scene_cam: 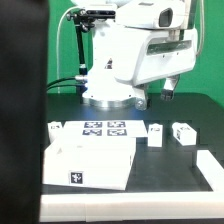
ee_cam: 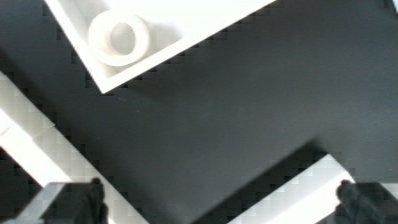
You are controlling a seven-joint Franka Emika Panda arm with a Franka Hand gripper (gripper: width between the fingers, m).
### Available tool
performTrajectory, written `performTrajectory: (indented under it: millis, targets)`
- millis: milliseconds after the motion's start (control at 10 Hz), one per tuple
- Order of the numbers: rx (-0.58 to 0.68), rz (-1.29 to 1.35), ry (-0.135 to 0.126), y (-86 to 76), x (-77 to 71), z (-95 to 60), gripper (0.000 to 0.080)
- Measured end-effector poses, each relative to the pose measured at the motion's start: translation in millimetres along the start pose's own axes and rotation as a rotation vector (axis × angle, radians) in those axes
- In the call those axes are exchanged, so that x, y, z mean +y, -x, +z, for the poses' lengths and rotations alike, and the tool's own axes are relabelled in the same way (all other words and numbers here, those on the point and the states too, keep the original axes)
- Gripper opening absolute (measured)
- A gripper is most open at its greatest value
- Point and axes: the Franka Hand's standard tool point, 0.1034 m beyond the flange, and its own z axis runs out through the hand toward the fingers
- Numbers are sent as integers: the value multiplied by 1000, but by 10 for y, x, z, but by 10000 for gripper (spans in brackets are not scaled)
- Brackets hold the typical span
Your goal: Assemble one leg
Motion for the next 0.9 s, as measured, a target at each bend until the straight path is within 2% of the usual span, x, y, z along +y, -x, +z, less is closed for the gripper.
performTrajectory:
  millis: [100, 900]
  targets:
    - [-12, -2, 16, 1, -3, -4, 650]
    - [-12, -2, 14, 12, -2, 7, 650]
